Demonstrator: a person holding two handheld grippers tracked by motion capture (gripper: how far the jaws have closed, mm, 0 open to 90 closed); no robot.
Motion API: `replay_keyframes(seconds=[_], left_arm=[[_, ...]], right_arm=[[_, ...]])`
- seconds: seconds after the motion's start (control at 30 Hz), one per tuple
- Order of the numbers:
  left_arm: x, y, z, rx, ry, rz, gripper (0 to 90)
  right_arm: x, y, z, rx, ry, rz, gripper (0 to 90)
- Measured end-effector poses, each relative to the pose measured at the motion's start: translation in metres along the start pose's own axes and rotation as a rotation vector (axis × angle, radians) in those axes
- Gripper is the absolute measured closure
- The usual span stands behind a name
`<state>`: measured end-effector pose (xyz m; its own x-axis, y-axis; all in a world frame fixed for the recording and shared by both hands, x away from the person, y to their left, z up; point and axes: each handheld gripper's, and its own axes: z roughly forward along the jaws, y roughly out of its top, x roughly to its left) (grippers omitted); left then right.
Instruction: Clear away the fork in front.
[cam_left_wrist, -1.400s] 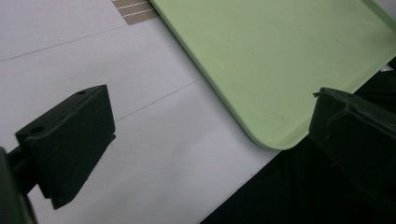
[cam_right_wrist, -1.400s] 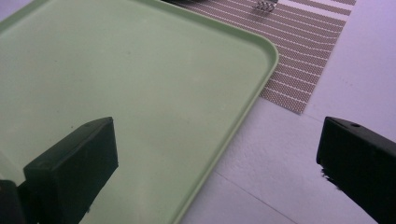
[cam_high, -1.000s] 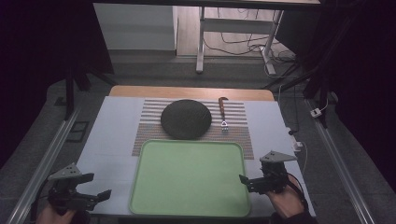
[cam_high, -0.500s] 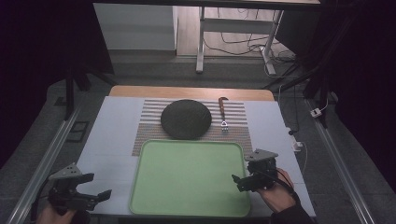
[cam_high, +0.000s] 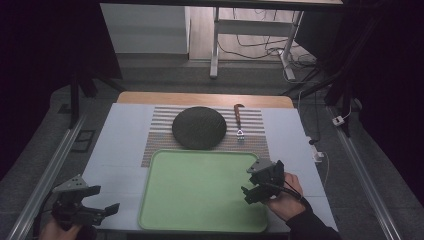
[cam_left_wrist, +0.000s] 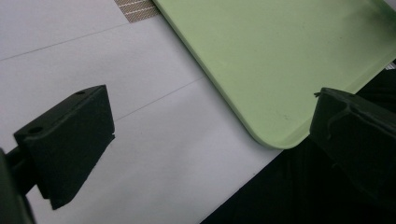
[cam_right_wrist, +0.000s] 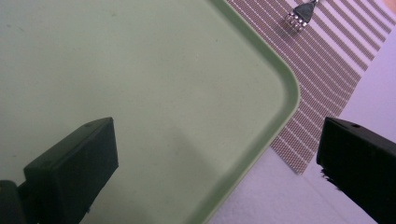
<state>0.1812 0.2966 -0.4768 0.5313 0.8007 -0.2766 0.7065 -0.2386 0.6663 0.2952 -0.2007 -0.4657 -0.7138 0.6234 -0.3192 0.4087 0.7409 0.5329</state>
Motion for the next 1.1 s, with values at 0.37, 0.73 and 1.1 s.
replay_keyframes(seconds=[0.37, 0.73, 1.1], left_arm=[[0.000, 0.000, 0.000, 0.002, 0.000, -0.002, 0.0], [0.000, 0.000, 0.001, 0.004, -0.004, -0.005, 0.0], [0.000, 0.000, 0.001, 0.008, -0.004, -0.003, 0.1]], right_arm=[[0.001, 0.016, 0.017, 0.049, -0.083, -0.134, 0.0], [-0.006, 0.031, 0.032, 0.072, -0.178, -0.263, 14.9], [-0.020, 0.043, 0.047, 0.097, -0.227, -0.325, 39.1]])
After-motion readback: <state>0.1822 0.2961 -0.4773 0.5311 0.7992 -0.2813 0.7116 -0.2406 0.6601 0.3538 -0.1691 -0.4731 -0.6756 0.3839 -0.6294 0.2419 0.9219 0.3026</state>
